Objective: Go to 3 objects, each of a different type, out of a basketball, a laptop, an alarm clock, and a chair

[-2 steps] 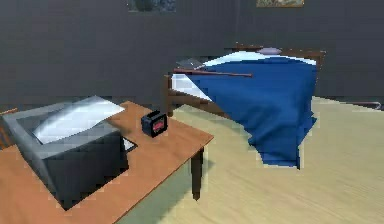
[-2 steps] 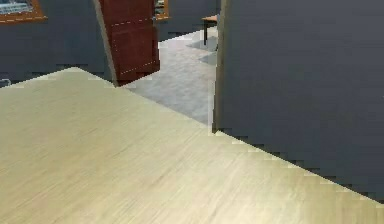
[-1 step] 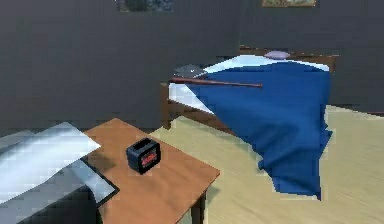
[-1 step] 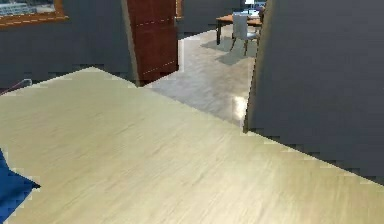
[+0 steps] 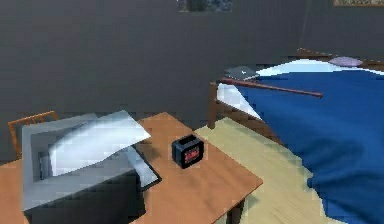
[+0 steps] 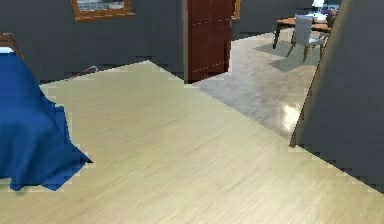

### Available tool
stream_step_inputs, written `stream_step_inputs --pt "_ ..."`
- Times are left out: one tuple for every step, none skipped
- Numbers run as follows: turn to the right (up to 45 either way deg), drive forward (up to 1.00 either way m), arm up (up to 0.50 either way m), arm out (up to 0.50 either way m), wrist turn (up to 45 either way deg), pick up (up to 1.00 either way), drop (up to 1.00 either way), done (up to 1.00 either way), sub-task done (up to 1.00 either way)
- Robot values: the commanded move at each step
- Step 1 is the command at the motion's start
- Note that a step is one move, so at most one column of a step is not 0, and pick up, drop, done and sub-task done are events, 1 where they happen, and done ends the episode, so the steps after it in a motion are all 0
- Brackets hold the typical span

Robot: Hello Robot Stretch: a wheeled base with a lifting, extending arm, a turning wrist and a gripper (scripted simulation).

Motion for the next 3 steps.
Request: stream_step_inputs --pt "0.0 0.00 0.00 0.00 0.0 0.00 0.00 0.00 1.00" --pt "39.0 0.00 0.00 0.00 0.0 0.00 0.00 0.00 0.00" --pt "0.0 0.90 0.00 0.00 0.0 0.00 0.00 0.00 0.00"
